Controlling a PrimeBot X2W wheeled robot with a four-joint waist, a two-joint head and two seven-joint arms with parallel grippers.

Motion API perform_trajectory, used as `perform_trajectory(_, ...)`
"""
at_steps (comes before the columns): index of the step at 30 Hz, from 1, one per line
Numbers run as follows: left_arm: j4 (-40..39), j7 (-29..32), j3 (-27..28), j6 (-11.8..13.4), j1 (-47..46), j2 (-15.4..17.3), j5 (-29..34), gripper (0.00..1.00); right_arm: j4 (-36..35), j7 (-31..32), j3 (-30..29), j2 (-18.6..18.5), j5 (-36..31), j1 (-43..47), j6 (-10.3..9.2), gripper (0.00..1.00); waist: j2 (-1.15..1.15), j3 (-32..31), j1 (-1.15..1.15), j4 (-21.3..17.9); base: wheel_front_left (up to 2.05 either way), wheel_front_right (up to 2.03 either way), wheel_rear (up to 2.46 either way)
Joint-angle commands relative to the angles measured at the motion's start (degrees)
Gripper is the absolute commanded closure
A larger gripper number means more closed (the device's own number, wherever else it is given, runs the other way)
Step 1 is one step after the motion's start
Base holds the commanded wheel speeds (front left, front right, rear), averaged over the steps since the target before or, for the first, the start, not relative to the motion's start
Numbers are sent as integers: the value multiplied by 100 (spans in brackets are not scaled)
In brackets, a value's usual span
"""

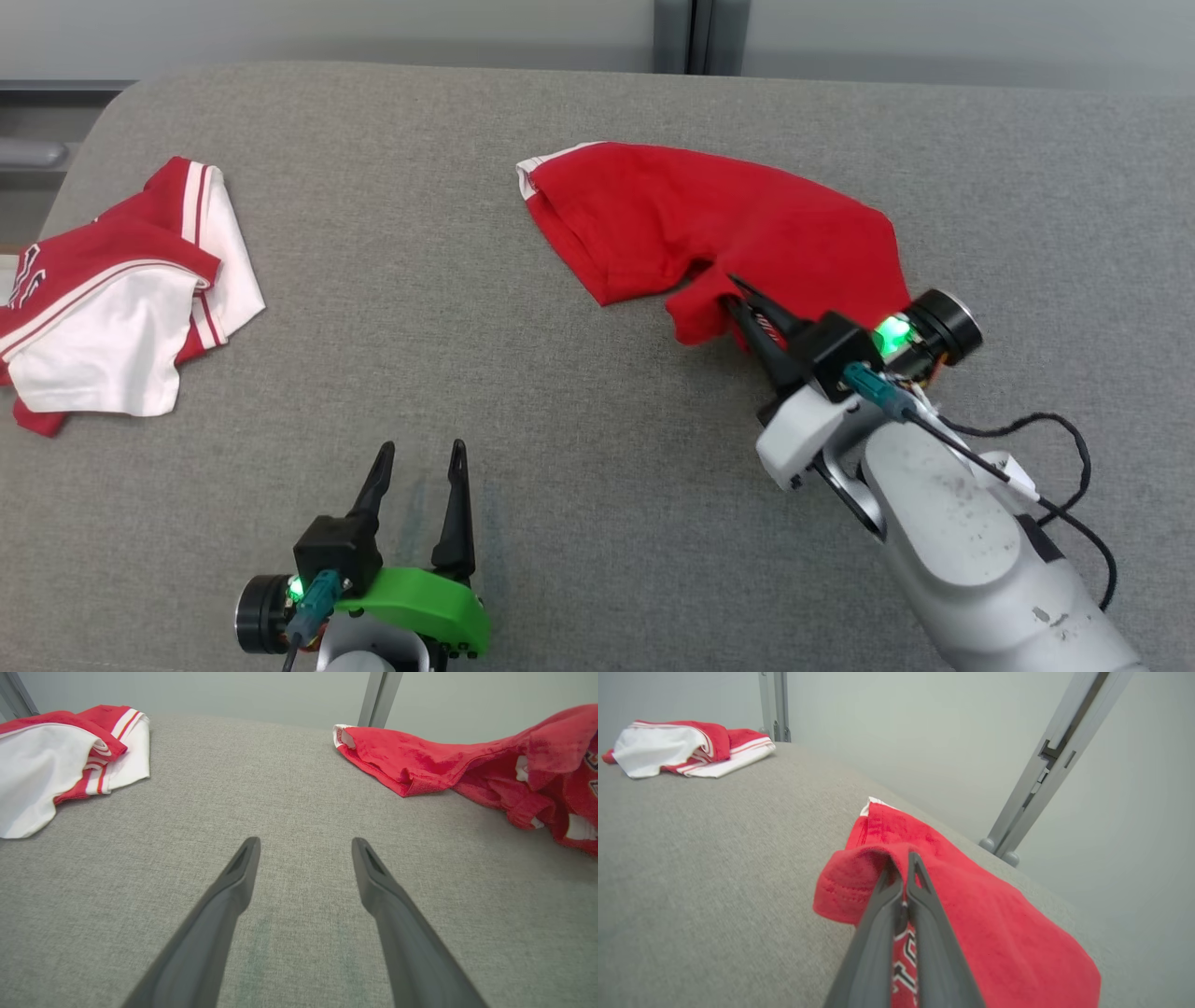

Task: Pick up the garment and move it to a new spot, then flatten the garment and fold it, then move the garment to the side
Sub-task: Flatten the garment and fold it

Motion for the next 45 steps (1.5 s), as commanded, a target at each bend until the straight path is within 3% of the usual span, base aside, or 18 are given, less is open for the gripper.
perform_trajectory(1, 27, 3, 25, -28, 59, 16, 47, 0, -176, -1, 124, 57, 252, -231, -10, 100, 0, -77, 0, 57, 0, 0, 0)
perform_trajectory(4, 55, 3, 68, -42, 135, 16, 85, 0, -582, -2, 395, 95, 890, -591, -10, 100, 0, -161, 0, 86, 0, 0, 0)
perform_trajectory(6, 96, 3, 67, -57, 190, 16, 126, 0, -977, -2, 448, 97, 1770, -827, -10, 100, 0, -241, 0, 118, 0, 0, 0)
perform_trajectory(11, 184, 3, 81, -68, 303, 16, 184, 0, -1218, -1, -218, 97, 3444, -1203, -9, 100, 0, -428, 0, 148, 0, 0, 0)
perform_trajectory(15, 156, 3, 148, -16, 356, 16, 184, 0, -692, -1, -1063, 98, 3323, -1077, -9, 100, 0, -433, 0, 43, 0, 0, 0)
perform_trajectory(20, 96, 3, 204, -36, 265, 16, 206, 0, -43, -1, -2534, 108, 2148, -514, -9, 100, 0, -257, 0, -196, 0, 0, 0)
perform_trajectory(21, 88, 3, 198, -43, 238, 15, 209, 0, 28, -1, -2855, 105, 1935, -371, -9, 79, 0, -218, 0, -240, 0, 0, 0)
perform_trajectory(23, 78, 3, 183, -51, 171, 15, 200, 0, 154, -1, -3462, 81, 1429, -67, -9, 21, 0, -139, 0, -334, 0, 0, 0)
perform_trajectory(24, 85, 3, 171, -59, 145, 16, 201, 0, 218, -1, -3778, 62, 1213, 78, -9, 0, 0, -101, 0, -383, 0, 0, 0)
perform_trajectory(28, 104, 3, 144, -79, 34, 17, 243, 0, 229, -1, -4587, 44, 600, 418, -9, 0, 0, 1, 0, -555, 0, 0, 0)
perform_trajectory(31, 109, 2, 129, -89, -26, 17, 270, 0, 92, -1, -4780, 57, 392, 523, -9, 0, 0, 33, 0, -668, 0, 0, 0)
perform_trajectory(37, 41, 3, 1, -158, -175, 17, 246, 0, -376, -1, -4462, 109, 369, 690, -9, 0, 0, 60, 0, -852, 0, 0, 0)
perform_trajectory(45, 46, 3, -827, -580, -607, 19, -143, 0, -609, -1, -3816, 107, 853, 841, -9, 0, 0, 234, 0, -1112, 0, 0, 0)
